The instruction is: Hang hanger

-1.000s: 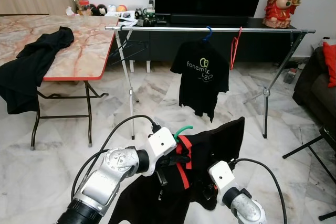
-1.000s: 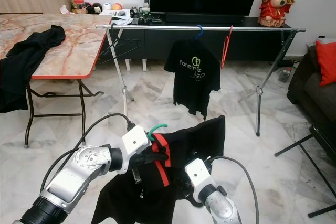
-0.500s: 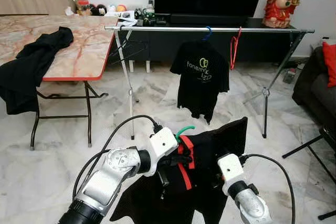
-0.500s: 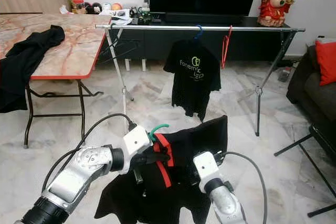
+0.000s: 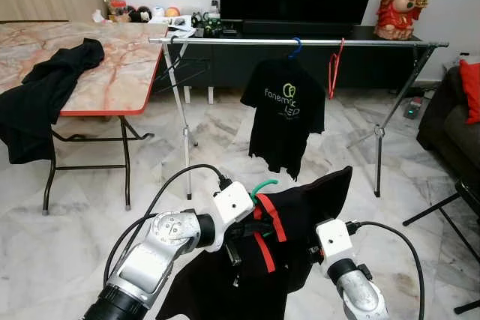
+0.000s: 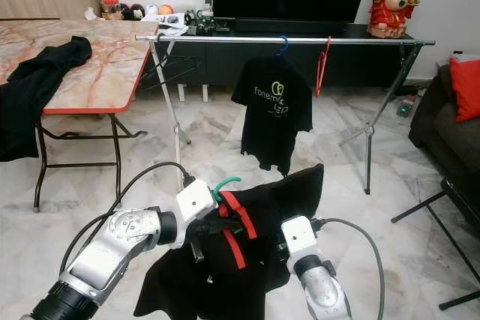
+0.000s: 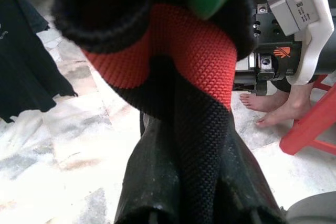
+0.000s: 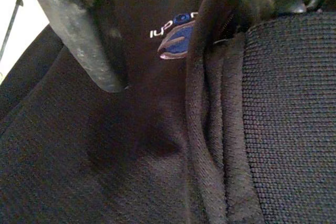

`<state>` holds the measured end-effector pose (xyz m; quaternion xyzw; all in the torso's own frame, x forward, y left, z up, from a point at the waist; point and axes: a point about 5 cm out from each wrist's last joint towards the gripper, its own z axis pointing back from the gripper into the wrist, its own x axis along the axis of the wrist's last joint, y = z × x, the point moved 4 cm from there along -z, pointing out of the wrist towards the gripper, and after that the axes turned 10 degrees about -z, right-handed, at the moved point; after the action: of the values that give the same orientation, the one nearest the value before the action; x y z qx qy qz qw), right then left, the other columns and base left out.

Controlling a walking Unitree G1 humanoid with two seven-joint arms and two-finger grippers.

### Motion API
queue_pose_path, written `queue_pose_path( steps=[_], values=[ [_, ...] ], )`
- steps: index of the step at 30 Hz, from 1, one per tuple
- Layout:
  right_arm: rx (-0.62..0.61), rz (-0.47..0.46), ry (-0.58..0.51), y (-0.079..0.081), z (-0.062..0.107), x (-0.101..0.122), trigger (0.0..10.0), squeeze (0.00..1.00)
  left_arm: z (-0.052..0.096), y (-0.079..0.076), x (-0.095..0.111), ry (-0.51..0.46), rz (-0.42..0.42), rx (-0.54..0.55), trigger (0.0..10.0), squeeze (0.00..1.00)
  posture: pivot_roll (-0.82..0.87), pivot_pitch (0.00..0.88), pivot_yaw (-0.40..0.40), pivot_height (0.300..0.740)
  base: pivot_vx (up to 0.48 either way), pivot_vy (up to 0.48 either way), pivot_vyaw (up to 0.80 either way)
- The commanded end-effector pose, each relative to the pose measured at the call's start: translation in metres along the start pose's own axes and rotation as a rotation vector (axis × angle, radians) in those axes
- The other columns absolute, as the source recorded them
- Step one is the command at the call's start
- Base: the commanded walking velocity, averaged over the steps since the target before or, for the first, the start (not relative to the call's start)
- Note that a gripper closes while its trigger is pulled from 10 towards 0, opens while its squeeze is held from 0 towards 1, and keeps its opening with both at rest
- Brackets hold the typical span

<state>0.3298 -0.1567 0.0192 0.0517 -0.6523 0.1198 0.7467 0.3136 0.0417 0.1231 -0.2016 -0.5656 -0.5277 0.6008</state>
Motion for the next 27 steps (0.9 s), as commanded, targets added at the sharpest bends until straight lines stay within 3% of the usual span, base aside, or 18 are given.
queue_pose_path(
  steps=[1,27],
  values=[
    [-0.012,-0.017,-0.004,-0.0027,-0.0011,0.0015,0.0,0.00,-0.0004,0.0023,0.0084,-0.024,-0.022,0.008,10.0,0.00,0.11,0.000,-0.054,0.740,0.000,0.000,0.00],
    [-0.016,-0.033,-0.002,-0.0033,-0.0034,0.0030,0.0,0.00,0.0015,-0.0014,0.0075,-0.023,-0.015,-0.009,10.0,0.00,0.11,0.000,-0.057,0.740,0.000,0.000,0.00]
  ],
)
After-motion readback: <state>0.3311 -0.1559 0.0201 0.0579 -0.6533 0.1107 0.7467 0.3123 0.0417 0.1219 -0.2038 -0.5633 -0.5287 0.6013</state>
